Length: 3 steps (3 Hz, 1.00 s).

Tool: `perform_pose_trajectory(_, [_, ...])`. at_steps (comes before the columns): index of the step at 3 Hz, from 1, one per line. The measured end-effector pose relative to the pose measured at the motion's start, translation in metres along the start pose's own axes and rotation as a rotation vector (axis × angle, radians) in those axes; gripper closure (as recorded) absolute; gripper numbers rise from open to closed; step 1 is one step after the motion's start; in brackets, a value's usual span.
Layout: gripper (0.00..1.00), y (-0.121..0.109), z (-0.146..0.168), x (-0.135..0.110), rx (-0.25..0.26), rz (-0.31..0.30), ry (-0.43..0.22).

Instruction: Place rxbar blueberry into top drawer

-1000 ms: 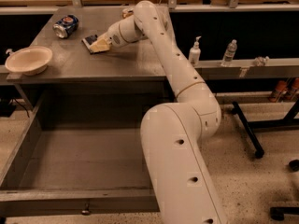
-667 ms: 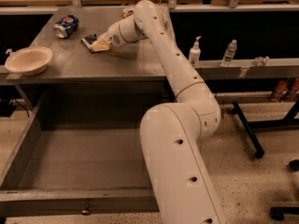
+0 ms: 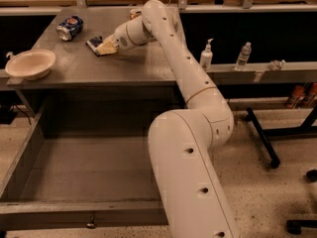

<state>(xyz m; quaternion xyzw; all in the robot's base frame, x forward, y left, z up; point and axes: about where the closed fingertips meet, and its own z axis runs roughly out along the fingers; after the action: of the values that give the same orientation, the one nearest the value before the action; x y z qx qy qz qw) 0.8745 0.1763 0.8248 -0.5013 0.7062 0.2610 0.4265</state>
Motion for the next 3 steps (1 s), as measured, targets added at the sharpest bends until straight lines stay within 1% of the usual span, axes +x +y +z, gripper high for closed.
perform_pose_trajectory(1, [1.0,0.012,-0.02,-0.016,-0.049,-0.061,-0.067])
perform_pose_trajectory(2, [1.0,0.071,-0.098,-0.053,-0.236,-0.233,-0.254])
perform_pose_trajectory(3, [1.0,0.108,-0.145,-0.052,-0.327,-0.377,-0.324])
